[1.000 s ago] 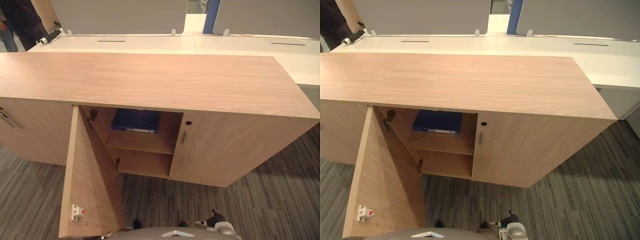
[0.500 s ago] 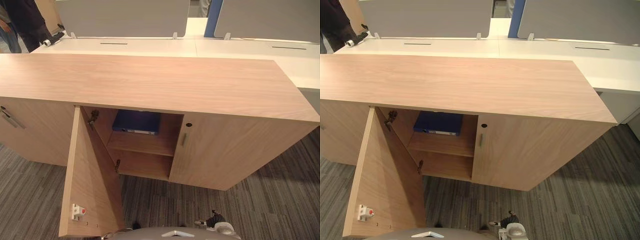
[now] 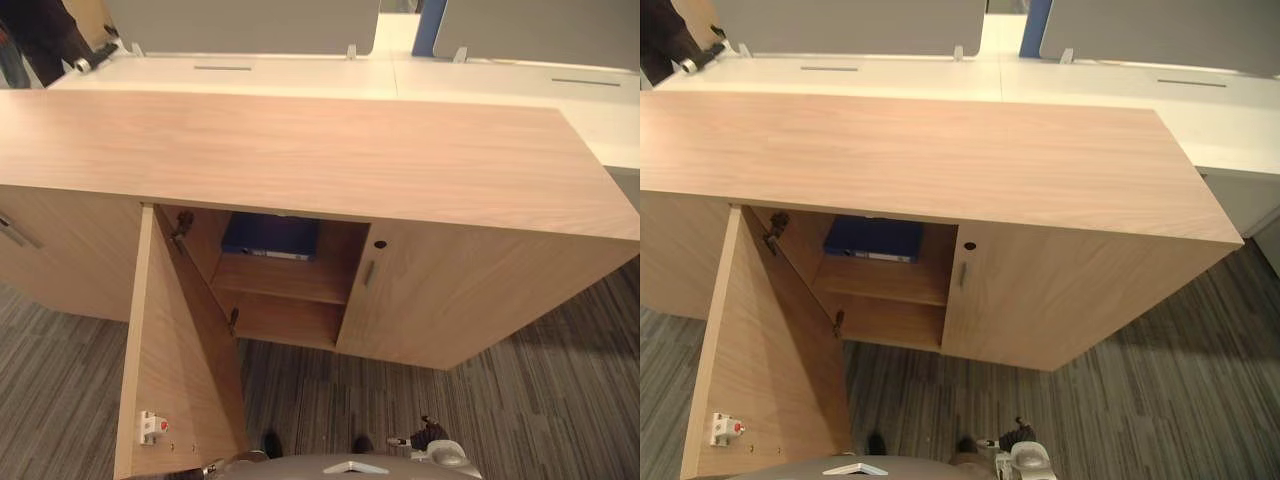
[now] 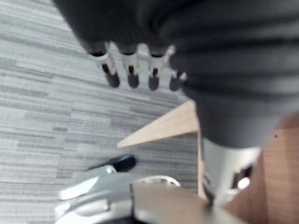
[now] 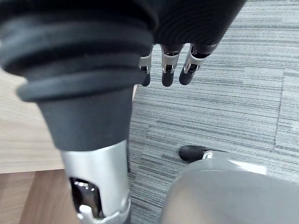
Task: Walk over to the cabinet, pick up the folder, carry it to the office cabinet, place the folder inside the office cabinet, then close the office cabinet door
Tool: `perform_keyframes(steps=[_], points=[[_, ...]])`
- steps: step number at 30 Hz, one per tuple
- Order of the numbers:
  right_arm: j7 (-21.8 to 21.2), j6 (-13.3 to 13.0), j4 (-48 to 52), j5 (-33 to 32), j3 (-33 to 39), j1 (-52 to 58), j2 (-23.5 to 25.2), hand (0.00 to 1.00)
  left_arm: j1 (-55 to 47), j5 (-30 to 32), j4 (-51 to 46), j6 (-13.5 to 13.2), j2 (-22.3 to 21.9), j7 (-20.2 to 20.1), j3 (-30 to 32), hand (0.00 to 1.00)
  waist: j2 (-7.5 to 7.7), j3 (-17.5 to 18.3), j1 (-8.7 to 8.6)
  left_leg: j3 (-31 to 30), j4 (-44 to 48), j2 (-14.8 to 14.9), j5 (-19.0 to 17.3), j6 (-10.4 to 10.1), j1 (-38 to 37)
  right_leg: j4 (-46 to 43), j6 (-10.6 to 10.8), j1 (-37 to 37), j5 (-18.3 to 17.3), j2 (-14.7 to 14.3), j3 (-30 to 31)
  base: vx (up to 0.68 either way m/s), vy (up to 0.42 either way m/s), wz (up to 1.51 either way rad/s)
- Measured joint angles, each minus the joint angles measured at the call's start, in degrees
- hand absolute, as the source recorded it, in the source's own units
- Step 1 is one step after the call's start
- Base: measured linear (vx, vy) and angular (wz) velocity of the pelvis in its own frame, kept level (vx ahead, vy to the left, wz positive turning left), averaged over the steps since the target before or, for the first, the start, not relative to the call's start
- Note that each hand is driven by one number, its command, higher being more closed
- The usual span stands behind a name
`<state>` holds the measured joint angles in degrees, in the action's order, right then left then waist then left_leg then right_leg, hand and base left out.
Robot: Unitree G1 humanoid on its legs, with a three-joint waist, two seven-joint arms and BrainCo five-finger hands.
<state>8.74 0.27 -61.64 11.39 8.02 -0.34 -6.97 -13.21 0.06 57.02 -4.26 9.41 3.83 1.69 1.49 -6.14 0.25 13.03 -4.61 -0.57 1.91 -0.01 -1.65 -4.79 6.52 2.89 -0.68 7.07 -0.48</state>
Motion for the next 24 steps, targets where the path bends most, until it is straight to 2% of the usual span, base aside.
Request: perform_keyframes(steps=[3,4,5,7,9,11,12,14,16,17,18,19,20,24], points=[[0.01,-0.01,0.02,-0.01,-0.10,-0.86,0.70,0.00,0.60,-0.07,-2.50,-0.06,0.52,0.80,0.45,0.00,0.78,-1.26,0.10,-0.62,-0.01,0.32,0.47,0.07,1.44,-1.59,-0.92,1.19,-1.37,0.71,-1.39,-0.03,0.007,0.11],[0.02,0.01,0.01,0.00,-0.10,-0.63,0.77,0.00,0.88,-0.17,-2.48,-0.03,0.61,0.85,0.43,0.00,1.09,-1.41,-0.03,-1.12,-0.01,0.04,0.54,-0.05,1.25,-1.66,-0.51,0.88,-1.61,0.69,-1.88,-0.01,-0.006,0.44],[0.03,0.02,0.03,-0.02,-0.08,0.26,0.79,0.00,1.16,-0.78,-2.50,-0.02,0.39,0.88,0.36,0.00,1.37,-1.24,-0.01,-2.29,-0.02,0.03,0.72,-0.32,0.84,0.26,0.03,-0.61,-1.21,0.53,-2.45,0.01,-0.027,0.40],[0.04,0.02,0.09,-0.12,-0.28,1.03,0.92,0.00,1.23,-1.13,-2.62,-0.05,0.04,0.88,0.42,0.00,1.48,-0.86,1.08,-3.07,-0.01,0.21,0.87,-0.58,0.89,5.67,-0.36,-3.55,0.69,0.23,-3.92,0.02,-0.021,0.24],[0.09,-0.02,0.34,-0.58,-0.53,0.44,1.08,0.00,3.12,-1.03,-3.38,-0.04,-0.35,0.94,0.39,0.00,1.45,-0.94,1.11,-5.28,0.44,0.14,1.95,-0.73,3.94,8.46,-0.67,-3.65,3.05,-0.01,-6.16,0.01,-0.026,0.47],[0.11,0.00,0.30,-0.91,-0.02,-0.13,0.98,0.00,4.66,-1.14,-4.16,-0.05,-0.36,0.99,-0.48,0.00,0.58,-1.81,1.03,-6.40,2.84,0.25,1.94,-0.81,6.78,8.04,-0.68,-2.48,3.28,-0.11,-7.59,-0.03,-0.011,0.50],[0.13,0.00,0.27,-0.96,0.19,-1.03,0.73,0.00,5.46,-1.23,-4.28,-0.05,-0.81,1.04,-0.83,0.00,-0.37,-2.55,0.97,-7.00,3.88,0.52,2.37,-0.74,7.38,6.95,-0.91,-2.18,3.10,-0.31,-8.13,-0.07,-0.020,0.25],[0.13,-0.05,0.57,-0.98,0.17,-1.56,0.71,0.00,5.67,-1.28,-4.39,-0.05,-1.43,1.29,-0.91,0.00,-1.38,-2.60,0.90,-7.70,4.87,0.74,2.07,-1.14,7.58,4.14,-1.22,-1.11,1.51,-0.44,-8.20,-0.06,-0.035,0.12],[0.14,-0.03,1.15,-1.02,1.09,-1.21,0.55,0.00,5.75,-1.29,-4.78,-0.09,-1.49,1.20,-1.95,0.00,-2.17,-2.31,0.41,-8.93,2.10,1.30,2.51,-2.94,6.24,1.03,-2.23,0.20,-0.89,-0.47,-9.56,-0.07,-0.053,0.16],[0.16,-0.03,1.37,-1.02,1.43,-0.98,0.58,0.00,5.79,-1.31,-4.83,-0.11,-1.48,1.12,-2.11,0.00,-2.08,-2.24,0.31,-9.06,0.64,1.28,2.13,-4.06,5.52,0.81,-2.50,0.26,-1.14,-0.45,-9.65,-0.04,-0.007,0.13],[0.18,-0.06,2.09,-1.01,1.80,-0.23,1.21,0.00,5.78,-1.52,-5.27,-0.11,-0.96,0.89,-2.17,0.00,-0.79,-2.21,0.06,-8.00,0.09,0.39,0.51,-4.38,4.66,1.56,-2.32,0.10,-1.32,0.81,-9.57,0.04,0.002,-0.02],[0.18,-0.07,2.56,-1.02,2.27,0.78,0.59,0.00,5.04,-1.76,-6.07,-0.09,-1.19,0.81,-2.39,0.00,-1.52,-1.84,-0.24,-7.24,0.46,0.85,0.41,-4.24,2.96,1.72,-2.18,-0.55,-1.34,0.12,-9.41,0.10,-0.004,-0.05],[0.17,-0.08,2.86,-1.41,2.76,1.23,0.28,0.00,4.54,-1.79,-6.22,-0.01,-1.54,0.81,-3.16,0.00,-2.29,-1.56,-0.63,-7.55,-0.43,1.27,1.57,-2.48,2.40,2.02,-2.06,-0.96,-1.27,-0.82,-9.64,0.10,-0.028,-0.08],[0.29,-0.02,2.67,-2.01,3.68,3.04,0.64,0.00,4.01,-2.13,-7.01,0.10,-0.76,0.34,-5.39,0.00,-1.78,-0.68,-0.77,-6.83,-0.48,1.66,1.95,-1.95,2.36,5.15,-2.14,-2.74,1.13,-1.39,-9.33,0.03,0.001,-0.03]])
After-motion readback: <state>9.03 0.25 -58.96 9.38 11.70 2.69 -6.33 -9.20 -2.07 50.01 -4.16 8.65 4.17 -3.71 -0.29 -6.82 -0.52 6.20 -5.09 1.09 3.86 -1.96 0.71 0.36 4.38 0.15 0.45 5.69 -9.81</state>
